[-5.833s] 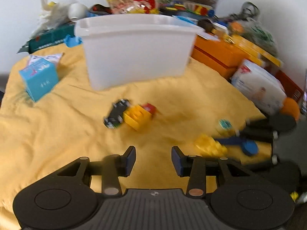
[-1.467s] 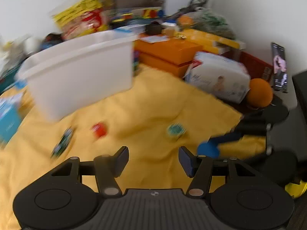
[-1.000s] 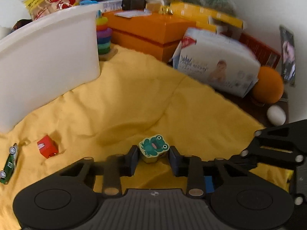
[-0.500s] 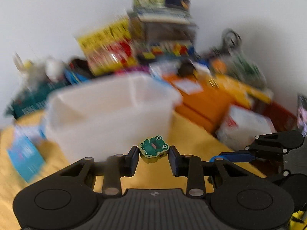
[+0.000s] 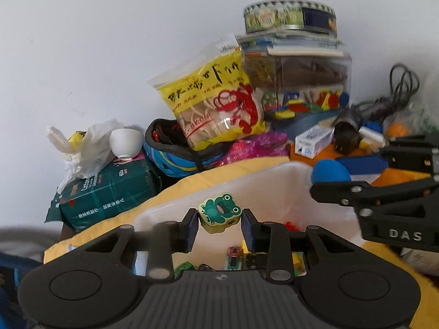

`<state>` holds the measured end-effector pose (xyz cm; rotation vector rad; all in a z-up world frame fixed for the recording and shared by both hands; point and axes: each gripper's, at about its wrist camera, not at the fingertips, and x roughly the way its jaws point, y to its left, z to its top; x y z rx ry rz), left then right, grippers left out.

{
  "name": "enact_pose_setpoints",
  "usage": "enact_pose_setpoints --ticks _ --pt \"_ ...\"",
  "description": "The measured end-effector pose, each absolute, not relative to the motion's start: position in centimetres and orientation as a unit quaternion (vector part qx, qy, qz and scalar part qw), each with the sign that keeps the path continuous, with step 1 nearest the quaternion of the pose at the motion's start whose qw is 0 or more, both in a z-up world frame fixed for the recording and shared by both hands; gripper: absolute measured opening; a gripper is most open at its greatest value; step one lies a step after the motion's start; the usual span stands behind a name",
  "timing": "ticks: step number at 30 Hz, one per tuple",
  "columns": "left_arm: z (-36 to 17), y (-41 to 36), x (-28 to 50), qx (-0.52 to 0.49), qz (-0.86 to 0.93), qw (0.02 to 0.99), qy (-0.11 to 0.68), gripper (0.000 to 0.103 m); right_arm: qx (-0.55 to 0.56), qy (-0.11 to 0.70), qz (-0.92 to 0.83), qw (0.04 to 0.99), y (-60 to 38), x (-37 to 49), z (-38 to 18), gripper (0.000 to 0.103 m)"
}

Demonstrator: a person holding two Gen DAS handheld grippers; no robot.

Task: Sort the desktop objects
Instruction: 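Carry the blue disc and frog tile over the white bin and open both tools, then grasp the red cube with the right tool while the left tool grasps a green toy car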

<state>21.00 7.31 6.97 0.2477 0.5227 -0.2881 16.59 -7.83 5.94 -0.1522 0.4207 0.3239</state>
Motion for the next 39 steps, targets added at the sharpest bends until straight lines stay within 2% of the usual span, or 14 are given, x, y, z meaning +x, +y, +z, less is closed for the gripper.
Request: enact_pose_setpoints --ticks 3,4,7,10,19,21,24,25,27,31,35,37,38,39 --pt "5.2 6.7 21.4 0.155 -0.137 0.939 0.274 0.047 -0.083 0.235 0.149 0.957 -7.1 18.7 4.9 0.045" --pt "4.7 6.7 21.1 0.158 -0.14 0.937 0.277 0.047 -0.091 0.254 0.146 0.952 -6.8 19.4 4.1 0.049" --pt "4.0 7.1 19.7 0.158 -0.145 0.934 0.285 0.047 -0.107 0.281 0.144 0.943 -6.5 19.9 1.9 0.048" --pt "4.1 7.7 17.7 0.146 -0.139 0.939 0.279 0.057 -0.093 0.279 0.146 0.944 -7.2 18.6 1.5 0.049" --pt "4.3 9.3 12.3 0.103 -0.114 0.949 0.277 0.061 -0.087 0.253 0.182 0.946 -7.8 14.7 2.4 0.054" --pt "3.5 9.9 10.3 0.102 -0.122 0.95 0.268 0.076 -0.086 0.25 0.195 0.944 -8.1 13.8 2.4 0.057" --pt "0.9 10.6 8.5 0.115 -0.164 0.937 0.287 0.075 -0.09 0.262 0.219 0.936 -8.2 12.2 1.2 0.054" --pt "-0.2 10.5 8.3 0.123 -0.176 0.927 0.306 0.075 -0.097 0.27 0.228 0.93 -8.1 11.8 0.5 0.051" --pt "-1.9 10.1 8.2 0.147 -0.186 0.915 0.327 0.069 -0.117 0.291 0.248 0.917 -7.5 11.0 -1.3 0.039" --pt "-4.5 9.0 8.9 0.203 -0.191 0.902 0.329 0.066 -0.125 0.332 0.269 0.895 -6.5 10.0 -4.2 0.036" --pt "-7.1 8.8 11.3 0.239 -0.181 0.88 0.368 0.03 -0.134 0.341 0.275 0.889 -5.3 9.3 -5.6 0.036" --pt "-7.5 9.8 12.2 0.222 -0.18 0.881 0.378 0.029 -0.135 0.347 0.279 0.885 -4.5 9.6 -6.1 0.037" --pt "-7.3 10.7 12.7 0.19 -0.182 0.883 0.39 0.024 -0.137 0.348 0.28 0.884 -4.0 9.8 -6.4 0.037" --pt "-6.9 11.5 13.0 0.157 -0.18 0.884 0.401 0.024 -0.138 0.35 0.282 0.883 -3.6 9.9 -6.7 0.037"
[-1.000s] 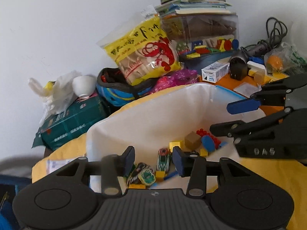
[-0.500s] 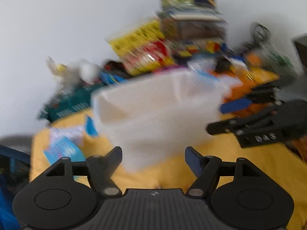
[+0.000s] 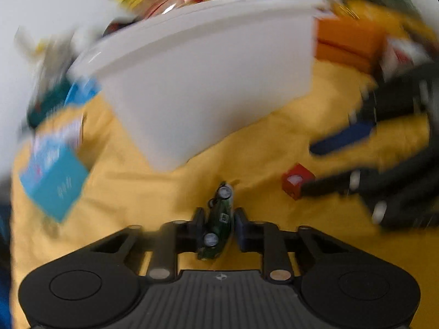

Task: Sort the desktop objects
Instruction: 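Grasp the red cube with the right tool while the left tool grasps a green toy car, then carry the red cube and toy car over the white bin and open both tools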

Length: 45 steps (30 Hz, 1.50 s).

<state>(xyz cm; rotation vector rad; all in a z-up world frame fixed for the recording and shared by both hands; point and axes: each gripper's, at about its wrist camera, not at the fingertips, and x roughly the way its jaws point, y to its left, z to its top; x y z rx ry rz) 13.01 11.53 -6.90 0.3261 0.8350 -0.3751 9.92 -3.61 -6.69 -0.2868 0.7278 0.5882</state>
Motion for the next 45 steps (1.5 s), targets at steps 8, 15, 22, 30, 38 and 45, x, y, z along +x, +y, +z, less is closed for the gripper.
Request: enact_pose_setpoints --ticks 8,15,22,30,38,45 --pt "-5.6 16.3 10.5 -0.123 -0.243 0.852 0.446 0.023 -0.142 0.364 0.271 0.879 -2.0 10.2 -9.0 0.029" --pt "-8.4 13.3 8.1 -0.164 -0.282 0.815 0.48 0.024 -0.131 0.365 0.257 0.886 -5.1 8.6 -7.5 0.029" --pt "-6.6 12.4 6.9 -0.042 -0.227 0.869 0.438 0.048 -0.096 0.391 0.222 0.888 -8.7 6.5 -8.4 0.029" --pt "-6.3 10.4 5.4 0.053 -0.213 0.881 0.418 0.05 -0.103 0.379 0.215 0.894 -8.8 5.2 -8.3 0.031" --pt "-7.3 9.8 5.0 0.082 -0.205 0.883 0.414 0.033 -0.111 0.381 0.214 0.893 -8.3 5.4 -9.2 0.03" --pt "0.3 10.1 5.3 0.096 -0.203 0.921 0.319 0.033 -0.097 0.361 0.213 0.903 -9.4 5.2 -6.3 0.029"
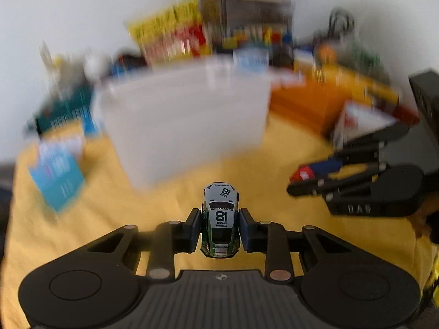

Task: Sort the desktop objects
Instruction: 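Carry the red cube and toy car over the white bin and open both tools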

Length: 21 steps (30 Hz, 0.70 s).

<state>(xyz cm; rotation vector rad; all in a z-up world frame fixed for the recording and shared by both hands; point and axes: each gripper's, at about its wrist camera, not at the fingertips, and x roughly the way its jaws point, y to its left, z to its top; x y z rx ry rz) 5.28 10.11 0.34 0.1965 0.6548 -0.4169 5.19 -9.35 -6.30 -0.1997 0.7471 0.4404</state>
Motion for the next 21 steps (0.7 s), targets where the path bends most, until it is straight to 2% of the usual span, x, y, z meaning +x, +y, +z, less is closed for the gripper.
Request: enact_pose_setpoints --ticks 3,7,11,16,21 --pt "4.6 10.2 7.7 0.105 -0.203 0.933 0.277 0.033 -0.083 0.322 0.214 0.919 -9.9 6.2 -2.7 0.029" --pt "7.7 9.8 12.2 0.132 -0.188 0.94 0.252 0.033 -0.035 0.294 0.228 0.928 -10.3 9.8 1.1 0.029" --pt "9.5 9.8 16.7 0.125 -0.166 0.943 0.259 0.033 -0.049 0.277 0.212 0.936 -9.3 13.9 3.7 0.029" --pt "9.1 9.5 21.2 0.128 -0.141 0.939 0.286 0.033 -0.054 0.272 0.204 0.939 -8.2 18.3 5.6 0.029" --pt "6.4 9.1 24.0 0.126 -0.119 0.928 0.33 0.033 -0.025 0.308 0.195 0.931 -7.4 22.4 5.0 0.029"
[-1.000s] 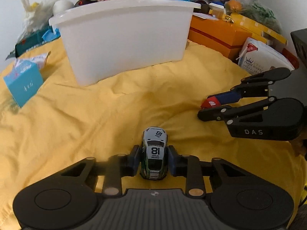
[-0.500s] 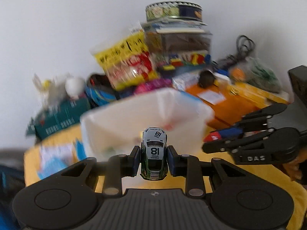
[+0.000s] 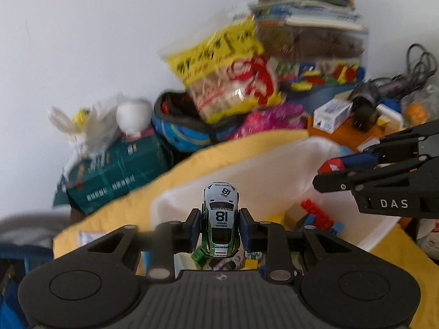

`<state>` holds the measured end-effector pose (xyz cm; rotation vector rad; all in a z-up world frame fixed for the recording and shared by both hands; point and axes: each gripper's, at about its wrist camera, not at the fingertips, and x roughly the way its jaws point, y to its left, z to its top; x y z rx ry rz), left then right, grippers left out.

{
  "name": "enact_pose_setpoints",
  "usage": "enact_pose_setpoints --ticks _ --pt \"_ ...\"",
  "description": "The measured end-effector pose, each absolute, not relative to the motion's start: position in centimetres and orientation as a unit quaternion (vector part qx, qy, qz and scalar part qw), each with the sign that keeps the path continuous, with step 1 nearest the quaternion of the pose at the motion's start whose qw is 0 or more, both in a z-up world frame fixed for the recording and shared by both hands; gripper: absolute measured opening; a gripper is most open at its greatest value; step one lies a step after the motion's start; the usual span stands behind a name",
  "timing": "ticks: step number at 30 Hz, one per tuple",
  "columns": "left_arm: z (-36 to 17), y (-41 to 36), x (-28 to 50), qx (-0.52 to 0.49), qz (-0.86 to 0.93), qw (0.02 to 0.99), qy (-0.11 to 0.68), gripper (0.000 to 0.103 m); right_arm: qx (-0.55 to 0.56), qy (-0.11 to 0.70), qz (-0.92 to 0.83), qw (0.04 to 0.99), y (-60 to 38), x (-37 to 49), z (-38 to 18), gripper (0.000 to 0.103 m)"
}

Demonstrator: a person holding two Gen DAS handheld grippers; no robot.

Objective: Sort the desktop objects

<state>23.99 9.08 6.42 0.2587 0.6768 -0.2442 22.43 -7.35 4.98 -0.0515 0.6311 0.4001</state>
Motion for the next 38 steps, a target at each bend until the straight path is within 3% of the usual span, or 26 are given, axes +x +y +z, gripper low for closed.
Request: enact_pose_setpoints --ticks 7,8,11,13,15,16,17,18,23,38 --pt "3.1 8.9 24.8 0.085 -0.105 0.919 0.37 0.035 -0.037 0.358 0.149 0.921 -6.4 24.7 2.3 0.032" --pt "3.2 8.9 24.5 0.08 -0.108 0.921 0.366 0.041 -0.036 0.363 0.142 0.92 -6.5 24.8 2.1 0.039" --pt "4.4 8.7 23.3 0.084 -0.095 0.933 0.338 0.067 -0.037 0.366 0.137 0.92 -6.8 24.6 2.0 0.05" --pt "5.6 8.4 22.1 0.081 -0.08 0.941 0.319 0.072 -0.047 0.36 0.139 0.921 -7.0 24.2 2.4 0.057" --pt "6.8 7.9 20.3 0.087 -0.076 0.951 0.286 0.073 -0.064 0.355 0.133 0.923 -7.1 23.7 3.0 0.071" --pt "7.3 7.6 19.3 0.098 -0.073 0.957 0.261 0.077 -0.072 0.351 0.129 0.924 -7.2 23.4 3.3 0.082" --pt "7.7 7.2 18.6 0.113 -0.069 0.961 0.243 0.088 -0.08 0.348 0.125 0.926 -7.2 23.2 3.6 0.09" --pt "8.0 6.8 18.2 0.124 -0.061 0.962 0.236 0.093 -0.086 0.346 0.121 0.926 -7.2 23.0 3.8 0.093" --pt "8.6 6.3 19.1 0.121 -0.053 0.95 0.282 0.094 -0.118 0.347 0.117 0.923 -6.8 22.6 4.3 0.103" --pt "8.8 5.7 17.5 0.146 -0.027 0.943 0.3 0.094 -0.147 0.375 0.119 0.908 -6.2 20.6 3.7 0.103"
